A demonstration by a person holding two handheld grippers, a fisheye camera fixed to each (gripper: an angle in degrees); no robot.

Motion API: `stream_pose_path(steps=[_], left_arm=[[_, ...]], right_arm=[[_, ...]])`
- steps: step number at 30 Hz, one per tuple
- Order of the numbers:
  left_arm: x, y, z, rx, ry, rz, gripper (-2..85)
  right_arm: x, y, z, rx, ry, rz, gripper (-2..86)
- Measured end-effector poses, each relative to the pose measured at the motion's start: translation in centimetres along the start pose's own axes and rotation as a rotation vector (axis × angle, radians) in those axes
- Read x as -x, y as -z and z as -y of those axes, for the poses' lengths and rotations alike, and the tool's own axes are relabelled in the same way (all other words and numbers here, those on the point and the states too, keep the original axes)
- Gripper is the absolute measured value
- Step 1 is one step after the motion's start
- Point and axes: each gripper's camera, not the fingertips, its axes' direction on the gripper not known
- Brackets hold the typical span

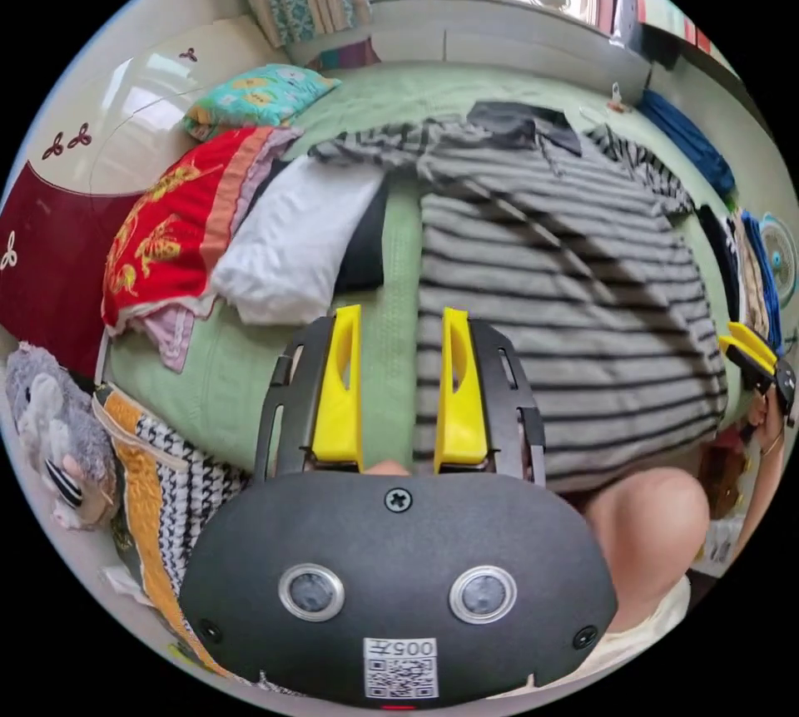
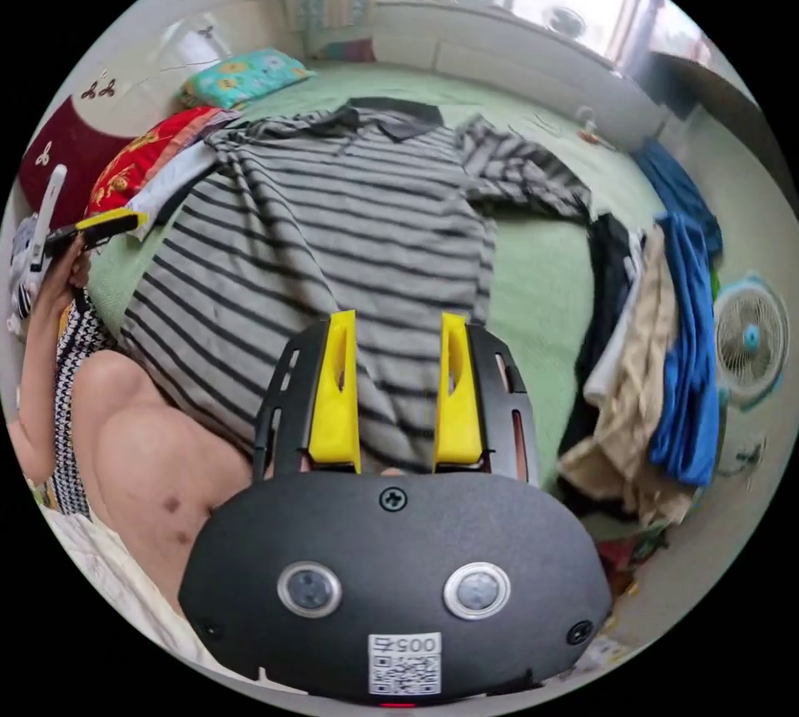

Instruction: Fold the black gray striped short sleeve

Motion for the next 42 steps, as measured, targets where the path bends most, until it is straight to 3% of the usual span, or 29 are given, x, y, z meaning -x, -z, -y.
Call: stream_pose_path(steps=[3, 7, 11, 13, 15, 18, 22, 28, 34, 38, 42], left_arm=[[-1.9, -1.6, -2.9, 0.071, 0.01, -0.06, 14.1], [-5.5, -2.7, -4.0, 0.067, 0.015, 0.032, 13.4], [-7.9, -1.8, -3.1, 0.119, -0.022, -0.001, 7.3], [-8.3, -0.5, -3.4, 0.105, -0.016, 0.005, 3.2], [-8.6, 0.9, -4.3, 0.075, -0.018, -0.006, 2.2], [-9.1, 1.7, -6.1, 0.077, -0.024, 0.008, 1.9], [-9.6, 0.2, -7.3, 0.125, 0.012, -0.008, 3.5], [-11.6, 7.0, -6.1, 0.015, 0.075, 0.017, 8.7], [-26.8, 13.5, 5.2, -0.22, -0.149, -0.233, 10.7], [-41.0, 13.5, 14.1, -0.272, -0.349, -0.296, 13.3], [-49.0, 11.8, 20.0, -0.305, -0.395, -0.346, 14.4]], right_arm=[[-1.9, 1.0, -3.8, -0.005, -0.054, 0.0, 14.2], [-3.3, 0.6, -5.9, 0.032, -0.091, 0.009, 14.1], [-3.2, -0.3, -7.0, 0.063, -0.064, -0.058, 12.5], [-3.0, -0.1, -7.1, 0.072, -0.044, -0.105, 10.3], [-3.0, 1.1, -7.5, 0.077, -0.021, -0.115, 1.2], [-3.6, 2.5, -8.7, 0.05, -0.006, -0.081, -1.0], [-5.1, 1.1, -9.8, 0.104, -0.029, -0.044, -0.7], [-8.3, 2.4, -10.2, 0.092, -0.008, 0.018, 6.9], [-13.8, 6.4, -4.2, -0.076, -0.018, 0.0, 11.3], [-18.2, 8.2, 3.5, -0.174, -0.01, -0.074, 11.2], [-23.1, 7.0, 12.6, -0.162, -0.042, -0.096, 11.3]])
